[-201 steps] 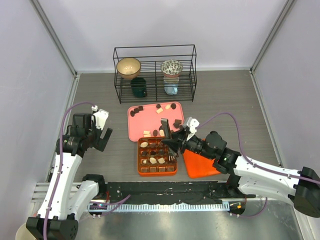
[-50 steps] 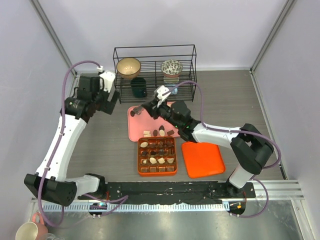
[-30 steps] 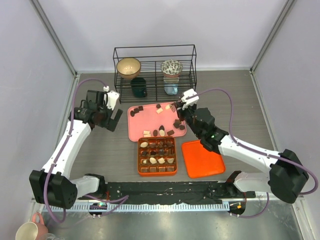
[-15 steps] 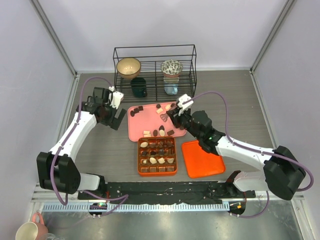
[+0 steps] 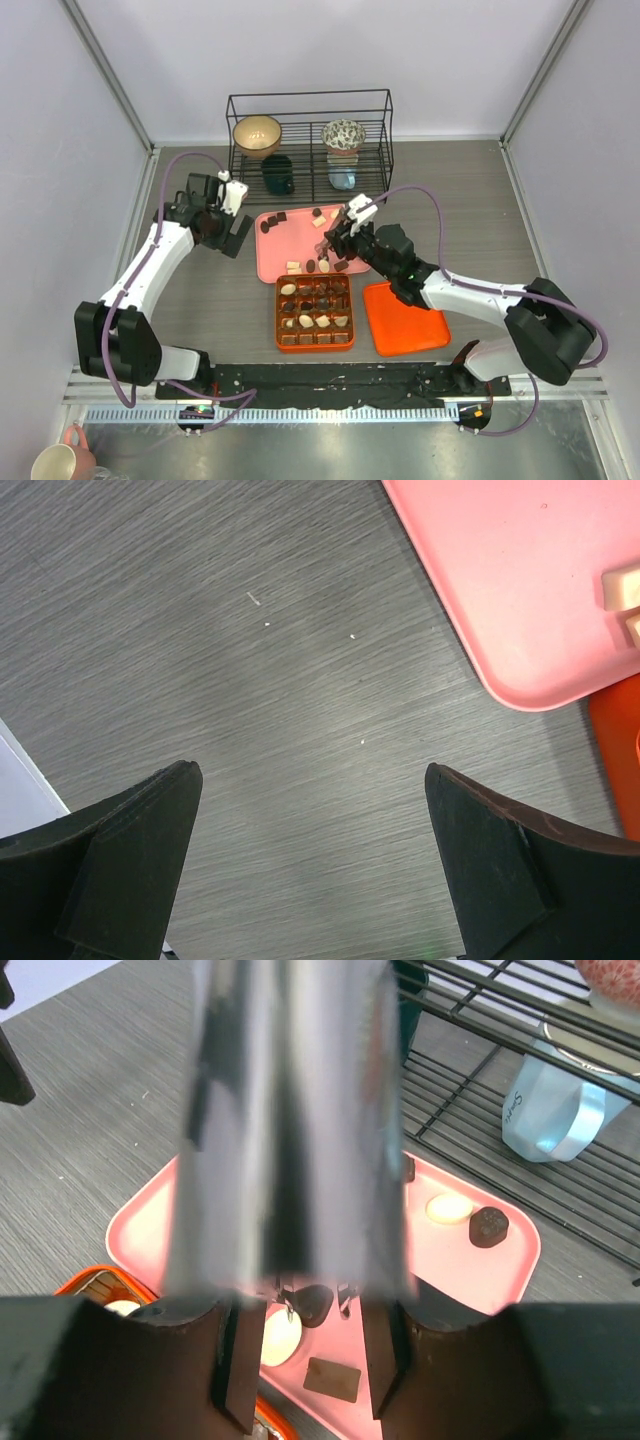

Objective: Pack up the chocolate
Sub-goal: Pick up the fake chocolate from the plate.

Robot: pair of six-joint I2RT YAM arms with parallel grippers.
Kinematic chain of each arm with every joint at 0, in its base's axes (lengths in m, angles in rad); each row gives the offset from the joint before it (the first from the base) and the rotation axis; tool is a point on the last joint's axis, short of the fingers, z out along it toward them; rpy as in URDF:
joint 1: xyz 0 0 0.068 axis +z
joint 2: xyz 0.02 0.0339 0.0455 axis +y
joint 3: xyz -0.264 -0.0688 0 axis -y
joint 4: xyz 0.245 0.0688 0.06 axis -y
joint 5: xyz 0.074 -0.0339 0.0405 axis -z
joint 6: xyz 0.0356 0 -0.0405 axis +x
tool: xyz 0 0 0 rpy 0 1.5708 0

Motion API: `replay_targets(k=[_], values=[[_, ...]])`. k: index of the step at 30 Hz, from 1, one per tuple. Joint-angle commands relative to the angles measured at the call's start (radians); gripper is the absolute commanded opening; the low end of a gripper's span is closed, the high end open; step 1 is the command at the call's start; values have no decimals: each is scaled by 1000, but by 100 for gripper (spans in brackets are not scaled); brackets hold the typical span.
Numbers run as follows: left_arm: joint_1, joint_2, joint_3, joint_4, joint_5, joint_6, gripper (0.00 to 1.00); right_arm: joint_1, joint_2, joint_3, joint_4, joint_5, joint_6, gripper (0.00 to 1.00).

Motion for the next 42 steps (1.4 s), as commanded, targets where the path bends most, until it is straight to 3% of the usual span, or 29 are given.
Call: replay_targets(k=[1, 17, 36, 42], values=[[3, -19, 29, 34, 6, 2, 100, 0, 18, -8, 116, 3, 7, 44], [5, -65, 0, 35, -29, 28, 100, 0, 134, -48, 314, 35, -22, 47], [5, -125, -14, 15, -34, 28, 100, 6, 21, -65, 159, 47, -12, 45], [5, -145, -19, 4, -41, 30, 100, 7, 22, -66, 155, 38, -6, 40]])
